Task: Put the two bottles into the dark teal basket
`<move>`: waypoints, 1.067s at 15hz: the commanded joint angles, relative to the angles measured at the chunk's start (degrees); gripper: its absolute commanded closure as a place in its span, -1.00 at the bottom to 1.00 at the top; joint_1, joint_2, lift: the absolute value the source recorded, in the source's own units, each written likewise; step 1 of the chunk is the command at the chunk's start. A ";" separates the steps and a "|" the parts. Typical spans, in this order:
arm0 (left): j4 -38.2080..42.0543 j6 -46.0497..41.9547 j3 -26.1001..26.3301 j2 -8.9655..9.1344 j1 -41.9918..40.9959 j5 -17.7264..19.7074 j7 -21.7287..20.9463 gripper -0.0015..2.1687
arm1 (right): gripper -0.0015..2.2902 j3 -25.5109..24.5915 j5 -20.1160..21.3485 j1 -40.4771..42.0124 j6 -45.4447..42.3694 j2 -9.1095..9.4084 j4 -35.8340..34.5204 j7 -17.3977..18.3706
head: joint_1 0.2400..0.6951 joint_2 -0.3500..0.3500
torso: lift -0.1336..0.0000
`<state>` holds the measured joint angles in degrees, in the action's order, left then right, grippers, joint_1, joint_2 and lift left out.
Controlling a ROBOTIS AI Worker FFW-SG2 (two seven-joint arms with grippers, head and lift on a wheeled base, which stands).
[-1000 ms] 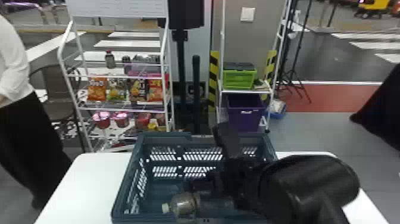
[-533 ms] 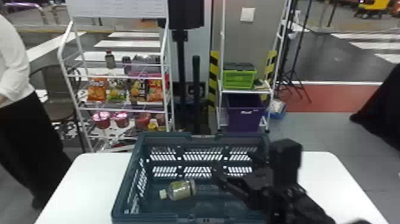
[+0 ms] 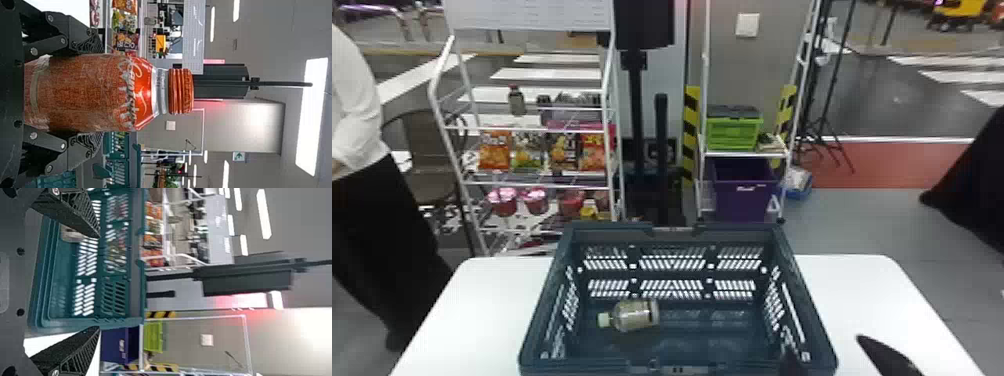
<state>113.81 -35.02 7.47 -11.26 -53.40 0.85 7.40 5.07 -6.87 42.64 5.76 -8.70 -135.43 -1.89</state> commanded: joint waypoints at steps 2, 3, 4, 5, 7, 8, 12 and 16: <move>0.71 1.76 -0.52 -0.16 0.13 0.82 0.07 0.85 | -0.95 -1.90 -0.08 9.57 -20.91 1.23 4.21 -1.09 | 0.14 0.00 | 1.00; 1.33 2.11 -0.70 -0.16 0.05 1.00 -0.02 0.85 | -0.95 -2.52 -0.25 10.80 -23.02 1.93 5.97 -2.24 | 0.14 0.00 | 1.00; 2.03 2.99 -0.79 -0.08 0.05 1.00 0.07 0.85 | -0.95 -3.31 -0.60 11.50 -24.78 2.81 7.55 -3.03 | 0.14 0.00 | 1.00; 3.00 4.57 -0.79 -0.08 0.05 1.00 0.07 0.85 | -0.95 -3.83 -0.78 12.03 -25.84 3.25 8.61 -3.73 | 0.14 0.00 | 1.00; 7.21 11.07 -2.02 -0.08 0.13 1.08 0.07 0.86 | -0.95 -4.98 -1.31 13.09 -25.84 3.43 9.40 -4.61 | 0.14 0.00 | 1.00; 9.85 13.89 -2.37 0.01 0.13 0.73 0.86 0.85 | -0.95 -5.50 -1.75 13.44 -26.01 3.43 9.75 -4.96 | 0.14 0.00 | 1.00; 22.16 29.00 -5.36 0.01 0.13 -0.76 2.00 0.86 | -0.95 -8.23 -3.42 15.46 -27.95 3.60 11.25 -7.33 | 0.14 0.00 | 1.00; 32.88 50.10 -3.51 -0.43 6.20 -6.74 2.80 0.85 | -0.94 -9.64 -4.03 16.43 -28.65 4.04 11.60 -8.74 | 0.14 0.00 | 1.00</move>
<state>143.36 6.76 2.69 -11.33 -50.27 -3.99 10.20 -4.18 -10.86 58.69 -22.74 -4.94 -123.79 -10.30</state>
